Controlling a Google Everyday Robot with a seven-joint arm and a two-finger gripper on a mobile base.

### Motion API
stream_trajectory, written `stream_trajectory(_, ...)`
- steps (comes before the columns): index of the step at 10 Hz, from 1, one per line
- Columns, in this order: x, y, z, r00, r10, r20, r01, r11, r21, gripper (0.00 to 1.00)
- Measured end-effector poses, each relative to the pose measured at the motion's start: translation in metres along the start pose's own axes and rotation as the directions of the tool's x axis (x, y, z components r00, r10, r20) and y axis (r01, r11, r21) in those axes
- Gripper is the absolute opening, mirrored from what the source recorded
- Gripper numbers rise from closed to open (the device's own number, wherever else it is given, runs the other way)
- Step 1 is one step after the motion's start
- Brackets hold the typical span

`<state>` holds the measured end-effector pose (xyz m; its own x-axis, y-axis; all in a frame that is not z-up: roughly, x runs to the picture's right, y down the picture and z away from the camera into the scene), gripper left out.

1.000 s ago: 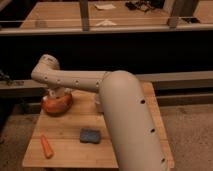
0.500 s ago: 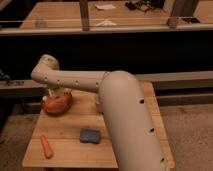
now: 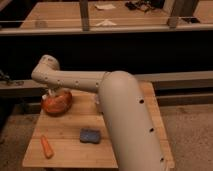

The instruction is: Place the bottle in the ceramic bowl

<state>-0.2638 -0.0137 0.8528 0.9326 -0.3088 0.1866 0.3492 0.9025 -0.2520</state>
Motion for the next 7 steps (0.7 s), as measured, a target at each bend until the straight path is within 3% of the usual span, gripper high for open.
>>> stream_trajectory(2,-0.0002,0.0006,0.0014,1.0,-0.003,0.004,0.003,1.0,0.001,0.54)
stream_trajectory(7,-0.0001,0.0006,0.002,1.0,-0.007,0.012,0.007,1.0,0.005,0.54)
